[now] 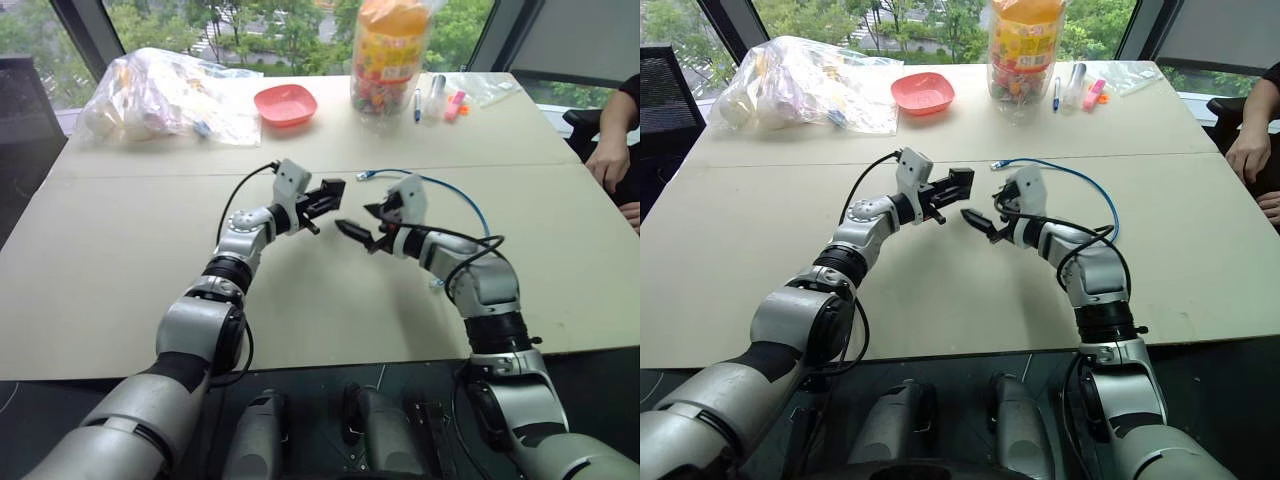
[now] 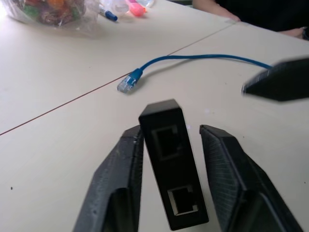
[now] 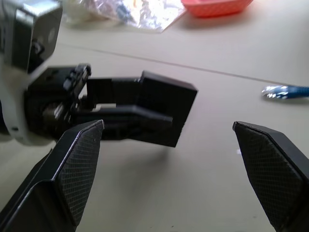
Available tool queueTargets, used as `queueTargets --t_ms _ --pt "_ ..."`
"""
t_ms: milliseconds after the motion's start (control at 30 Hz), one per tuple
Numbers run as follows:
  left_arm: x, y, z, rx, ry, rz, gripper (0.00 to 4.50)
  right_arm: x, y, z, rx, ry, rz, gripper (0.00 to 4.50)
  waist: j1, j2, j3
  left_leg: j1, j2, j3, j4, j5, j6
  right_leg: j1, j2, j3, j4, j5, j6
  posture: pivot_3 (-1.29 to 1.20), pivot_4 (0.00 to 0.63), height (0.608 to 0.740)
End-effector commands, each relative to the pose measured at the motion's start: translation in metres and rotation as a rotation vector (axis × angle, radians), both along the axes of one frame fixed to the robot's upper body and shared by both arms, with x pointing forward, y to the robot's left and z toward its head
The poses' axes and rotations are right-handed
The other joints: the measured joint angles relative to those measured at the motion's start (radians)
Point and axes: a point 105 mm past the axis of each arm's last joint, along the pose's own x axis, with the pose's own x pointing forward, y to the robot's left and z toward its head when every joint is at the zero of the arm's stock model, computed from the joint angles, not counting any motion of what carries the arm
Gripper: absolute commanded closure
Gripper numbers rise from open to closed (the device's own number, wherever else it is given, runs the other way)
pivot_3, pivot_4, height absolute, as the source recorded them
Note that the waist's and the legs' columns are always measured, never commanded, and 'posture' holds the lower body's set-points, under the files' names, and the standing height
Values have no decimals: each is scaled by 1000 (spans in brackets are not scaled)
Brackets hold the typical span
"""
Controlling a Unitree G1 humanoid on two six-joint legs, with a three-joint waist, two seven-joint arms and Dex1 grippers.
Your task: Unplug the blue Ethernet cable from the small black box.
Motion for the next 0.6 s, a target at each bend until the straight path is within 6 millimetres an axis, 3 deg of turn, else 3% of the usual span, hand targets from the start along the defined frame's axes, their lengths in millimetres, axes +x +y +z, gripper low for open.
queueTargets --t_ms 33,100,367,467,600 --pt "3 0 11 21 -49 -4 930 -3 -11 12 28 -33 -45 0 -1 0 0 0 0 0 0 0 0 0 0 0 0 0 0 0 150 740" --pt "3 6 11 24 -36 -15 136 -5 -18 14 23 -45 -60 0 -1 0 0 -1 0 0 0 0 0 -1 0 0 0 0 0 0 150 740" --pt "-10 58 36 -22 6 -121 60 -26 -41 21 -9 -83 -49 0 -1 0 0 -2 0 1 -2 0 0 -3 1 0 0 0 -1 0 150 740" --pt "-38 87 53 -77 50 -182 60 -47 -47 17 -37 -89 8 0 -2 0 0 -2 0 1 -2 0 0 -2 0 1 0 0 -1 0 150 740" --pt "-80 111 47 -44 132 -200 60 -70 -49 7 -74 -67 66 0 -4 0 0 -1 0 1 -2 -1 1 -2 0 2 0 0 -1 0 150 740"
